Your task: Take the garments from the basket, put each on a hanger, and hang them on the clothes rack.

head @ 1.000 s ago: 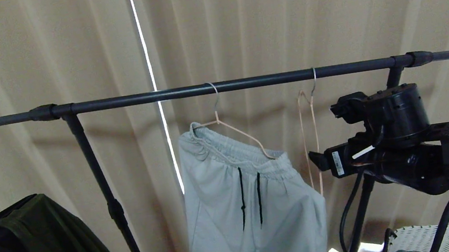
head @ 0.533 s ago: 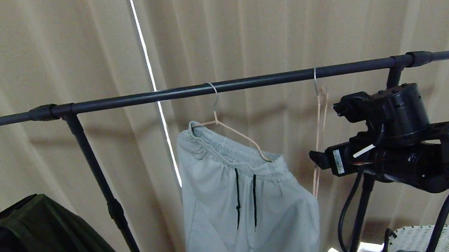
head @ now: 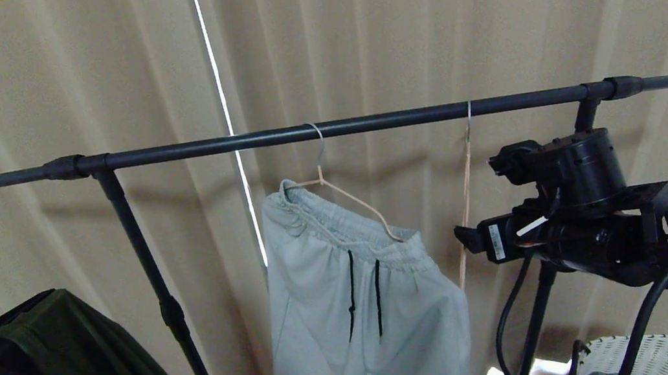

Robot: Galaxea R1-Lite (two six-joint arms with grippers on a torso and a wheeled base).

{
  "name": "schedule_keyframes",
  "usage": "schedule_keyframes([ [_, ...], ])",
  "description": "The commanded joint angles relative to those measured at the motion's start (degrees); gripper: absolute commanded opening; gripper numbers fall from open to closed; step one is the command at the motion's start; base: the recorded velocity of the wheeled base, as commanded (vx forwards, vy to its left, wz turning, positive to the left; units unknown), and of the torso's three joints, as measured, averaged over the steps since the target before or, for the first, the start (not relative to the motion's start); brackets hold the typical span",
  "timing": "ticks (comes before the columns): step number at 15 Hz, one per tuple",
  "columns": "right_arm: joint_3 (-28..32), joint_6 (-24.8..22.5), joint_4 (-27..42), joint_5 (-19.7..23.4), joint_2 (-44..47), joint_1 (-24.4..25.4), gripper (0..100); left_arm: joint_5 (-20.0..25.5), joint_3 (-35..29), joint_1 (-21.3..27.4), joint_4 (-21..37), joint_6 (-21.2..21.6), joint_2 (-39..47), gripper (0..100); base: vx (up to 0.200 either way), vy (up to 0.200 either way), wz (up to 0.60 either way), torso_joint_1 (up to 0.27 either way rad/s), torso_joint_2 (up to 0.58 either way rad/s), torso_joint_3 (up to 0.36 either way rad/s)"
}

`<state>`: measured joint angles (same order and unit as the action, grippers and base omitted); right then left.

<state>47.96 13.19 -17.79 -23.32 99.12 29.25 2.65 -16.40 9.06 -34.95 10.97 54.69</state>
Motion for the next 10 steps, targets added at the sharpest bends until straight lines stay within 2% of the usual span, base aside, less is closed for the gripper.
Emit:
schedule_keyframes([
  [1, 0.3, 0.1, -0.1, 0.4, 1.1, 0.0, 100, 0.0, 0.0, 0.0, 0.0, 0.0, -0.1, 0, 0.000, 0.000, 0.00, 0.000, 0.00, 0.000],
  [2, 0.3, 0.3, -0.1, 0.4, 1.2, 0.0, 100, 0.1, -0.1, 0.0, 0.0, -0.1, -0.1, 0, 0.000, 0.000, 0.00, 0.000, 0.00, 0.000],
  [3, 0.3, 0.4, -0.1, 0.4, 1.3, 0.0, 0, 0.0, -0.1, 0.0, 0.0, -0.1, -0.2, 0, 0.000, 0.000, 0.00, 0.000, 0.00, 0.000],
  [10, -0.1, 0.6, 0.0, 0.5, -0.2, 0.0, 0, 0.1, -0.2, 0.0, 0.0, -0.1, -0.8, 0, 0.000, 0.000, 0.00, 0.000, 0.00, 0.000],
])
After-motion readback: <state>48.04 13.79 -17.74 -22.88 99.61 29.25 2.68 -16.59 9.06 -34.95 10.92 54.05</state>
